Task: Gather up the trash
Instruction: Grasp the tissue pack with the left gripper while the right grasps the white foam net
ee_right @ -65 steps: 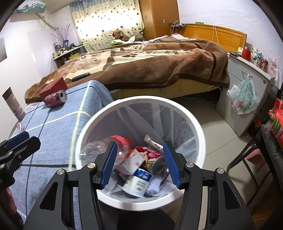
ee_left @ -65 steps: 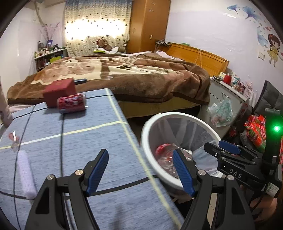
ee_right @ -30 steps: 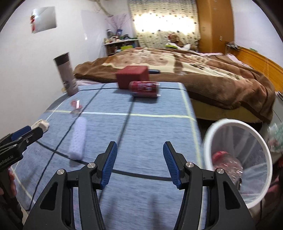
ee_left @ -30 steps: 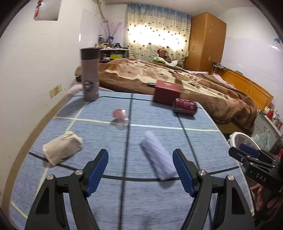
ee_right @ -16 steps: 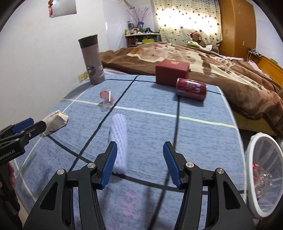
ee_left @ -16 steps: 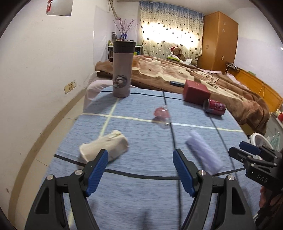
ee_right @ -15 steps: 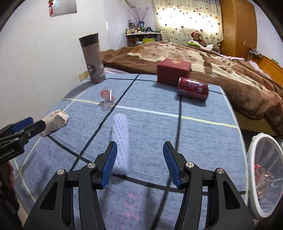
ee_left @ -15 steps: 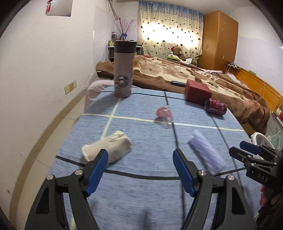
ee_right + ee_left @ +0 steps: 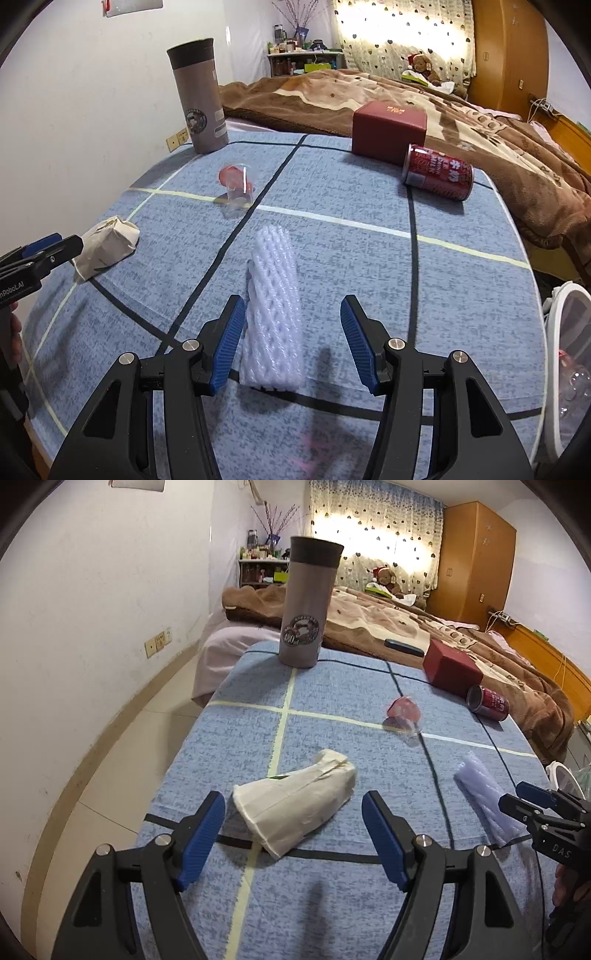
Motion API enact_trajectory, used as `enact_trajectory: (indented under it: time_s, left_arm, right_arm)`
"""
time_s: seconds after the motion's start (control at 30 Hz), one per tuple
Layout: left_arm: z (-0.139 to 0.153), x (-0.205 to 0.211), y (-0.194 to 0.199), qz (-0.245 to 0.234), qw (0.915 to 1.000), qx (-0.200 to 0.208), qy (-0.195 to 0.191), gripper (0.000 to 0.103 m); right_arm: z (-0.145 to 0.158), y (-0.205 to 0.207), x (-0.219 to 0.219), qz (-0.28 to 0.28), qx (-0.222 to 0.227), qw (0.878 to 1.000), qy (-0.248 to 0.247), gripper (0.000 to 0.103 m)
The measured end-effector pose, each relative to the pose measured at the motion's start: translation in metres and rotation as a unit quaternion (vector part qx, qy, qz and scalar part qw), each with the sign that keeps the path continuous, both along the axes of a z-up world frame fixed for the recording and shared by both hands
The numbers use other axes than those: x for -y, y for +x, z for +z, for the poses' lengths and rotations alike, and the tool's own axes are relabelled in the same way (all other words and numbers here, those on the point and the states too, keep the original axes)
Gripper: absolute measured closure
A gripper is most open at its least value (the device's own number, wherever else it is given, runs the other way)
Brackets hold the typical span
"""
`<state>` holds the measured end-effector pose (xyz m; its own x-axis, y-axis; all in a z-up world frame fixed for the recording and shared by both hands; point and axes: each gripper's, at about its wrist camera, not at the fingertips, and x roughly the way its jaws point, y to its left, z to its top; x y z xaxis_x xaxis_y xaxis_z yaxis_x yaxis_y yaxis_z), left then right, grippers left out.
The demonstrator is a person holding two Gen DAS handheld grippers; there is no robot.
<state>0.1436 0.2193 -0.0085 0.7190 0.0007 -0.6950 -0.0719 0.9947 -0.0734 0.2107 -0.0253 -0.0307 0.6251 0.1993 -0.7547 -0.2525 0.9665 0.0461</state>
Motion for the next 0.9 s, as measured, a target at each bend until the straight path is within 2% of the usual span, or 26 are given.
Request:
enact_trajectory:
  time_s: [0.27,0.37,0.47,0.6,0.9]
  left_arm:
    - [-0.012,-0.001,0.022,-0.031,0.9989,-0.026,0.026,0.024]
    - [-0.018,-0.002,0.030,-0.043,0.9981,-0.039,0.021,0.024]
    - [-0.022,0.002,0.030,-0.055,0.9973,-0.045,0.018,0.024]
    - [-0.025,0.015,0.024,-0.072,0.9956,-0.051,0.033,0.024]
    - [-0.018,0.033,0.026,-0.098,0.9940,-0.046,0.014,0.024]
  right_arm:
    - [-0.008,0.006,-0.011,0.000,-0.013,1.000,-0.011,0.047]
    - [-0.009,0.006,-0.015,0.000,-0.014,1.000,-0.019,0.047]
    - [-0.009,0.004,-0.015,0.003,-0.013,1.000,-0.020,0.047]
    - [-0.009,0.004,-0.015,0.001,-0.014,1.000,-0.021,0.047]
    - [-0.009,0.006,-0.016,-0.001,-0.011,1.000,-0.028,0.047]
